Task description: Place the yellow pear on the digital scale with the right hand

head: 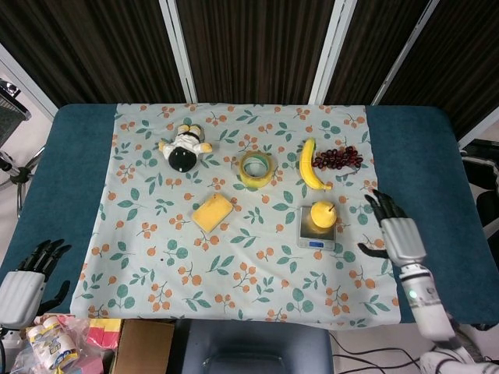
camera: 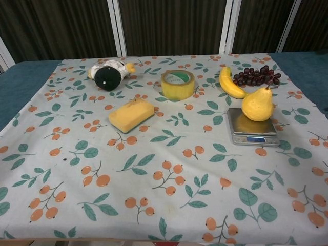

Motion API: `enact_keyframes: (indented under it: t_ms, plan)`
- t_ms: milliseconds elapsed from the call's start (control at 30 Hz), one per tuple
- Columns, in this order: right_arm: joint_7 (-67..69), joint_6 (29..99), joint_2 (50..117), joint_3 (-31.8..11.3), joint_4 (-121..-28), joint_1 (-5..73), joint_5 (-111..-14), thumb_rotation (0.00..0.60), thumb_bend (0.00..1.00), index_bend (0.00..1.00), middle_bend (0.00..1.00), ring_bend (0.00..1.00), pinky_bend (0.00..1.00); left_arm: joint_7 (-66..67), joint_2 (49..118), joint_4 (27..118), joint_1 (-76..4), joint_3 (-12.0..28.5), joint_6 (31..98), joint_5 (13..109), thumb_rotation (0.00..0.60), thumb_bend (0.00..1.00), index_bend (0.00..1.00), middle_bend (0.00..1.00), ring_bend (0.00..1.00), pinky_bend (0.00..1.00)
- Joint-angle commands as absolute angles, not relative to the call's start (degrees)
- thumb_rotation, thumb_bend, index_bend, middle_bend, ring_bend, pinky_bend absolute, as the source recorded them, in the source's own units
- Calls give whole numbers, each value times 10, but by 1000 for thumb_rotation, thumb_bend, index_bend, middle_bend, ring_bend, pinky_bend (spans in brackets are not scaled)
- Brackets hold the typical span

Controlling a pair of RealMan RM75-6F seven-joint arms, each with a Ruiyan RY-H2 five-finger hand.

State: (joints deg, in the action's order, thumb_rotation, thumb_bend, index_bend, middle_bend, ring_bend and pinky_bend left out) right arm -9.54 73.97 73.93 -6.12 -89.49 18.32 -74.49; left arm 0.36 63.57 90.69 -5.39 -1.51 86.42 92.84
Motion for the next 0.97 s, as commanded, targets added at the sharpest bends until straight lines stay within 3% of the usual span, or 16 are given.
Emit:
enact_keyframes:
  t_ms: [33, 500, 967]
  plan:
    - [-109, 818, 692, -27, -935, 109, -754, 600, 307, 0, 60, 6, 269, 4, 628, 914, -50, -17, 865, 924, 600, 401, 174, 118, 91, 326]
    - [-75, 869, 690, -21, -917, 69, -807, 600, 308, 0, 48, 0, 254, 25, 630, 925, -53, -10, 844, 898, 600, 400, 168, 119, 92, 329]
    - [-87, 852, 693, -31, -918, 66, -804, 600, 308, 0, 48, 0, 254, 30, 635, 922, -54, -12, 844, 905, 600, 399, 168, 120, 92, 329]
